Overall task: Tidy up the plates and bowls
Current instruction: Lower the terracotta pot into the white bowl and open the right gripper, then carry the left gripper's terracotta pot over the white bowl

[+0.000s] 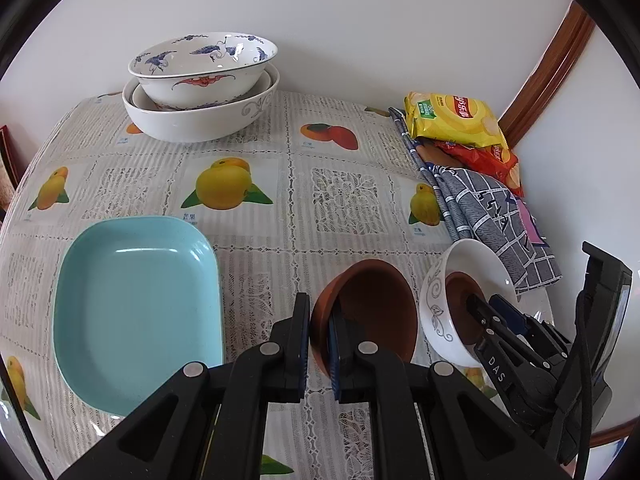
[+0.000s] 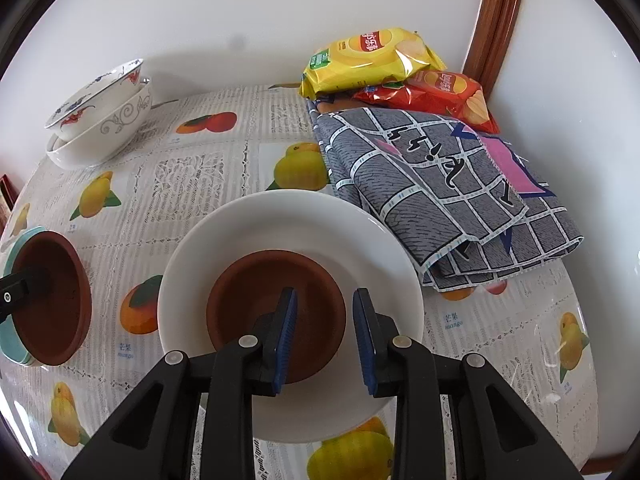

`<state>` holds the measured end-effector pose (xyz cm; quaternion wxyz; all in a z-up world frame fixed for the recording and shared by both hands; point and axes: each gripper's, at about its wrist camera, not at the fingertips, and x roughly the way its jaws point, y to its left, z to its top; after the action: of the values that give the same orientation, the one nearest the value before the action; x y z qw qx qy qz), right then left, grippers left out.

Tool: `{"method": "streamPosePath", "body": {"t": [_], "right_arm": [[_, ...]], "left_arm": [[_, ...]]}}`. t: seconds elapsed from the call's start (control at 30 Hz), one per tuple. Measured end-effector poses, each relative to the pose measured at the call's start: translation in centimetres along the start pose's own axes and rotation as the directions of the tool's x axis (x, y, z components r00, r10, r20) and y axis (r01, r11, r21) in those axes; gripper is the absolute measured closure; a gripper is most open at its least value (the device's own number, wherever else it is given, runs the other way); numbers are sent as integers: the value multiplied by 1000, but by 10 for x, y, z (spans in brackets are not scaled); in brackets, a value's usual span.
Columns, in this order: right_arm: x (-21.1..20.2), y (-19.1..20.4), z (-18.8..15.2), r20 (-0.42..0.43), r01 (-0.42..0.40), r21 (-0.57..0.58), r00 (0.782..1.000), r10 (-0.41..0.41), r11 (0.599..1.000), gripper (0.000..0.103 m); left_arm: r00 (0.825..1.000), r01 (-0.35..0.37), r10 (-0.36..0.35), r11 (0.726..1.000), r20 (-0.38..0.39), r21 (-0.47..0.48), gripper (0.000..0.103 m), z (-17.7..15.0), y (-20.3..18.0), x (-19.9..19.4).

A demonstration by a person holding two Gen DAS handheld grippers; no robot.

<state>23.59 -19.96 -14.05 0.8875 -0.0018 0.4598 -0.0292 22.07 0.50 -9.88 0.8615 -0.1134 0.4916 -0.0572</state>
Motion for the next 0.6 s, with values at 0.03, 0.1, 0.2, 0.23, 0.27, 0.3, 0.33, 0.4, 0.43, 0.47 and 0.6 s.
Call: {"method": "streamPosePath", "body": {"t": [0.03,0.1,0.2,0.23,0.27,0.3,0.33,0.4,0.43,0.47,0.6], "right_arm": [[-3,-1,0,4,-7,5,1000,7,1000,74],[-11,-3,0,11,-14,11,1000,14,1000,73],[-23,-8,-3,34,-4,17,999,3,1000,73],[-26,-9,-4,37,-4,19,999,3,1000,73],[-30,-11,-5,40,-3,21,999,2,1000,73],[-34,-13,-6,44,0,24,999,-1,1000,73],[-37,-15,-7,49,3,23,999,-4,1000,73],[-44,-17,-10,57,10,15,998,-11,1000,73],[-48,-19,-11,63,16,14,998,-17,1000,73],[-52,-21,-13,71,19,17,997,-20,1000,73],[-65,-31,-18,84,27,27,996,-29,999,73]], "left_arm": [[1000,4,-4,1000,3,0,94,-1,-1,-1],[1000,11,-11,1000,8,3,94,-2,-3,-5],[1000,23,-23,1000,15,11,94,-5,-8,-11],[1000,25,-25,1000,18,16,94,-6,-9,-13],[999,27,-27,999,21,21,94,-7,-11,-16],[999,29,-29,999,25,26,94,-7,-13,-19],[999,31,-32,999,30,31,94,-8,-14,-21],[999,36,-37,999,39,38,94,-9,-18,-27],[998,40,-42,998,42,41,94,-10,-20,-29],[998,44,-46,998,44,43,94,-11,-21,-31],[997,54,-58,997,53,59,94,-14,-30,-37]]}}
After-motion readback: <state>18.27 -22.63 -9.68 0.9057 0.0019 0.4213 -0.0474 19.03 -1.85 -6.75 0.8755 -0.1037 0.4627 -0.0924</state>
